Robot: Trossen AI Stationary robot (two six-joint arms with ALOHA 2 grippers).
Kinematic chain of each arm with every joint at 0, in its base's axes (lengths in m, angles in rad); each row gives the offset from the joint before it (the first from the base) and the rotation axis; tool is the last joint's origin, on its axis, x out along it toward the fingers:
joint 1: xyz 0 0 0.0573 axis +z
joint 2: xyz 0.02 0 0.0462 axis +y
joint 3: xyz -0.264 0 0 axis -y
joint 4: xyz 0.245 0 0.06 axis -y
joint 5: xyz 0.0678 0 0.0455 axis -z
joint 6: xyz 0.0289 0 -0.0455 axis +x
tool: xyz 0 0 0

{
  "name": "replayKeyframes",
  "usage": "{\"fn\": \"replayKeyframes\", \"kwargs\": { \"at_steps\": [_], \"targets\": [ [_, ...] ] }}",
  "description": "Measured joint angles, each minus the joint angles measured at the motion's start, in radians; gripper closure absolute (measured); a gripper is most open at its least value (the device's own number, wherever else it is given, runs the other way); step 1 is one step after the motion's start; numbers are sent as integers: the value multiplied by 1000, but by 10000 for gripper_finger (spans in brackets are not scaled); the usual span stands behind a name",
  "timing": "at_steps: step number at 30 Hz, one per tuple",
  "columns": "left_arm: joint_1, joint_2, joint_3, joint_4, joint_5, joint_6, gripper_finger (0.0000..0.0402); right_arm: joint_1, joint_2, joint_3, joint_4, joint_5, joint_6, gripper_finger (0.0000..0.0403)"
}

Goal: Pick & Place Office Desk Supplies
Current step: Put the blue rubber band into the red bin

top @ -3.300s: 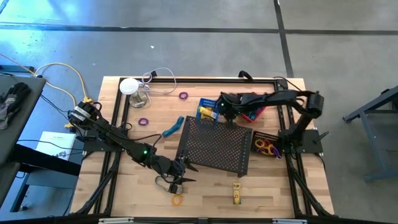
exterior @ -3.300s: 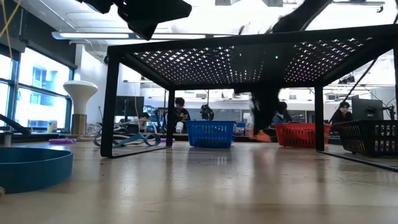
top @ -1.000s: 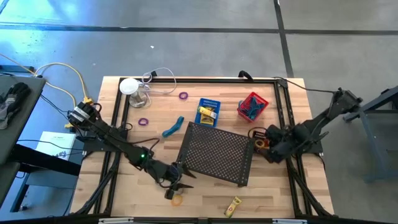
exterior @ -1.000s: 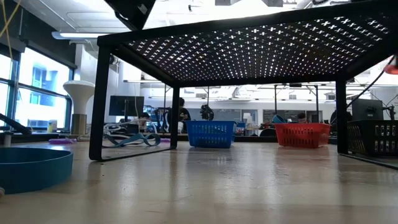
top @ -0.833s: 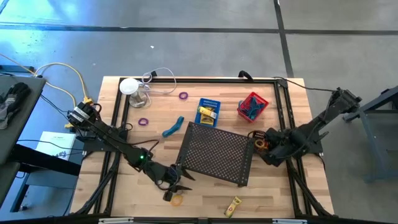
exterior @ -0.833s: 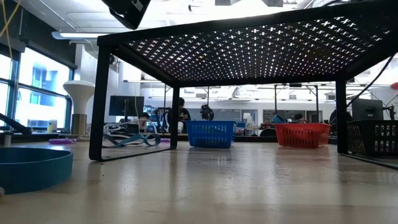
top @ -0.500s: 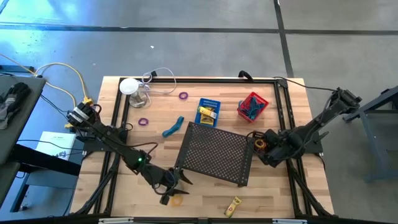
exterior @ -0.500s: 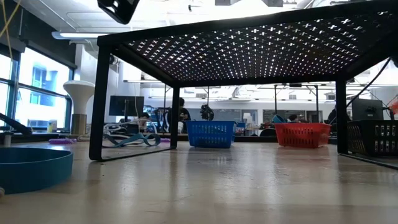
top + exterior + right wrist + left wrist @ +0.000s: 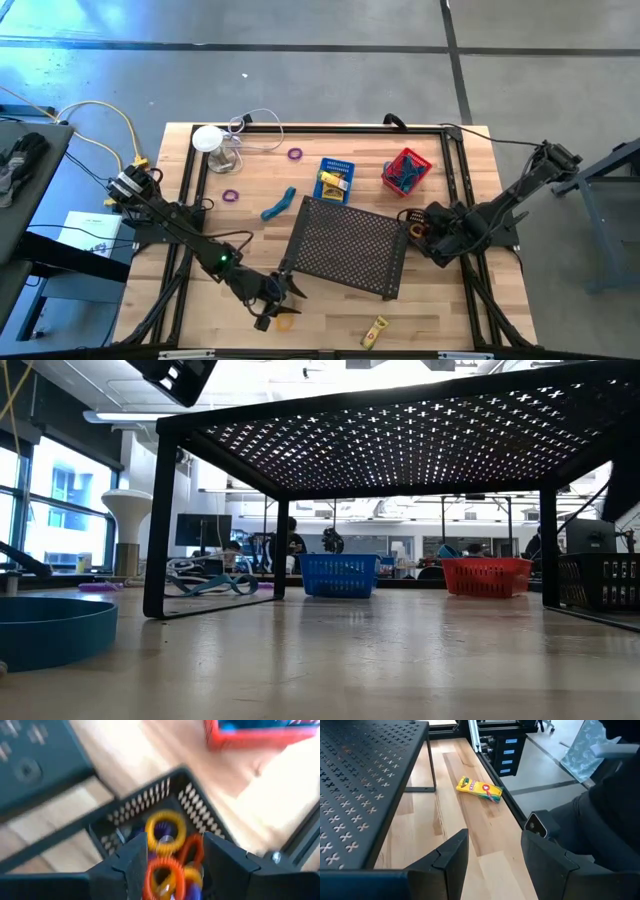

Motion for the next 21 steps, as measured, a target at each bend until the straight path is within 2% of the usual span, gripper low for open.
{"fn": "replayKeyframes", "kwargs": {
  "at_steps": [5, 9, 11, 16, 21],
  "targets": [
    [0, -40, 0, -56, -12, -67, 225, 0, -6, 0, -2, 138, -42, 228],
    [-6, -112, 0, -149, -86, -95, 225, 1, -6, 0, 10, 261, -116, 228],
    [-10, -153, 0, -197, -125, -95, 225, 6, -5, 0, 23, 357, -158, 229],
    [-7, -280, 0, -399, -169, -161, 225, 15, -4, 0, 27, 617, -190, 230],
    [47, -392, 0, -650, -177, -313, 225, 15, -4, 0, 46, 743, -192, 230]
  ]
}}
